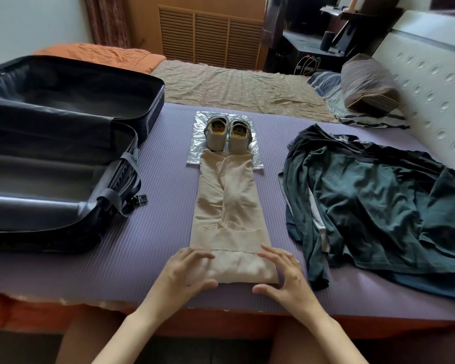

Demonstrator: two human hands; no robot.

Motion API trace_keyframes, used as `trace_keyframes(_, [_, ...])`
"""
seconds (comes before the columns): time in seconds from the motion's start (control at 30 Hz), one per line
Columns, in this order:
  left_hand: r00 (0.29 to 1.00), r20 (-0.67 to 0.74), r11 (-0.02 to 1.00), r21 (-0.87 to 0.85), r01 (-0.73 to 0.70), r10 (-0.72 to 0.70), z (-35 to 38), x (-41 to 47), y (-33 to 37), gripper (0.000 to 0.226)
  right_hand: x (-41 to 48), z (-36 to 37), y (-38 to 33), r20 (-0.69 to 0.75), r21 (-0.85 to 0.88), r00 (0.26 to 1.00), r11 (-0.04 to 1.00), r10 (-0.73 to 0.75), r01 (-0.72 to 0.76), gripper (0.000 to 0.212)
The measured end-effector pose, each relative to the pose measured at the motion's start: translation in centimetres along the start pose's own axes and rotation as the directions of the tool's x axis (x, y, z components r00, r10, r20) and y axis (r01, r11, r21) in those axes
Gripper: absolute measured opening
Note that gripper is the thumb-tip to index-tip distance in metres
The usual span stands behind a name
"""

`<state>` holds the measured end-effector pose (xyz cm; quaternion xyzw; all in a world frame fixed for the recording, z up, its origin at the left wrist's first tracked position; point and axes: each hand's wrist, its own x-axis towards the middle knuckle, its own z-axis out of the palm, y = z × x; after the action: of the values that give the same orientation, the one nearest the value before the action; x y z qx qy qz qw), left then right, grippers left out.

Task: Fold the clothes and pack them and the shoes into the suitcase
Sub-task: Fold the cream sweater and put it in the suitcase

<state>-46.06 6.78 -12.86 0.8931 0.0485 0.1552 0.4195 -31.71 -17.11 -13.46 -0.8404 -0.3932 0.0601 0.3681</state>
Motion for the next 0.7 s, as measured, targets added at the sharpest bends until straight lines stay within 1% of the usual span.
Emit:
trace_keyframes(0.03, [0.999,0.040,0.999,0.032,-0.029,0.028,0.0,-0.5,-0.6,0.045,-0.3,-0.2,0.4,0.020,-0.019,1.000,1.000,-0.024,0.025,0.057])
trace_keyframes(0.1, [0.996,0.063,0.994,0.082,-0.065,0.060,0.1,-1.2,-1.9,0.042,-0.7,-0.2,0.9,0.006,-0.035,0.999,0.999,-0.036,0.036,0.051])
trace_keyframes(0.17, [0.998,0.027,0.995,0.084,-0.055,0.053,0.1,-1.5,-2.6,0.036,-0.7,0.0,1.2,-0.021,-0.026,1.000,0.999,-0.021,0.020,0.040])
trace_keyframes(0.27, [0.996,-0.052,0.992,0.106,-0.061,0.066,0.1,-1.1,-2.3,0.018,-0.6,0.1,1.4,-0.116,-0.033,0.992,0.999,-0.041,0.038,0.016])
trace_keyframes(0.3, [0.994,-0.074,0.991,0.116,-0.065,0.074,0.0,-1.0,-2.1,0.015,-0.5,0.1,1.2,-0.147,-0.027,0.988,0.999,-0.046,0.043,0.016])
trace_keyframes(0.4, [0.986,-0.135,0.986,0.149,-0.073,0.094,-0.5,-1.2,-1.3,0.028,-1.1,-0.2,0.6,-0.212,-0.022,0.976,0.998,-0.056,0.053,0.023])
trace_keyframes(0.5, [0.972,-0.219,0.988,0.140,-0.059,0.089,-1.0,-2.7,-0.4,0.035,-2.2,-0.5,-0.4,-0.216,-0.071,0.972,0.994,-0.094,0.081,0.029])
trace_keyframes(0.57, [0.961,-0.272,0.994,0.100,-0.034,0.060,-1.3,-4.0,0.3,0.034,-3.1,-0.6,-1.2,-0.214,-0.061,0.970,0.993,-0.116,0.106,0.032])
trace_keyframes(0.63, [0.950,-0.304,0.995,0.091,-0.043,0.069,-1.6,-4.9,1.0,0.032,-3.9,-0.7,-1.9,-0.223,-0.046,0.967,0.992,-0.124,0.116,0.031])
trace_keyframes(0.7, [0.941,-0.328,0.995,0.085,-0.061,0.086,-1.9,-5.3,1.8,0.032,-4.5,-0.9,-2.7,-0.220,0.002,0.973,0.997,-0.069,0.071,0.030])
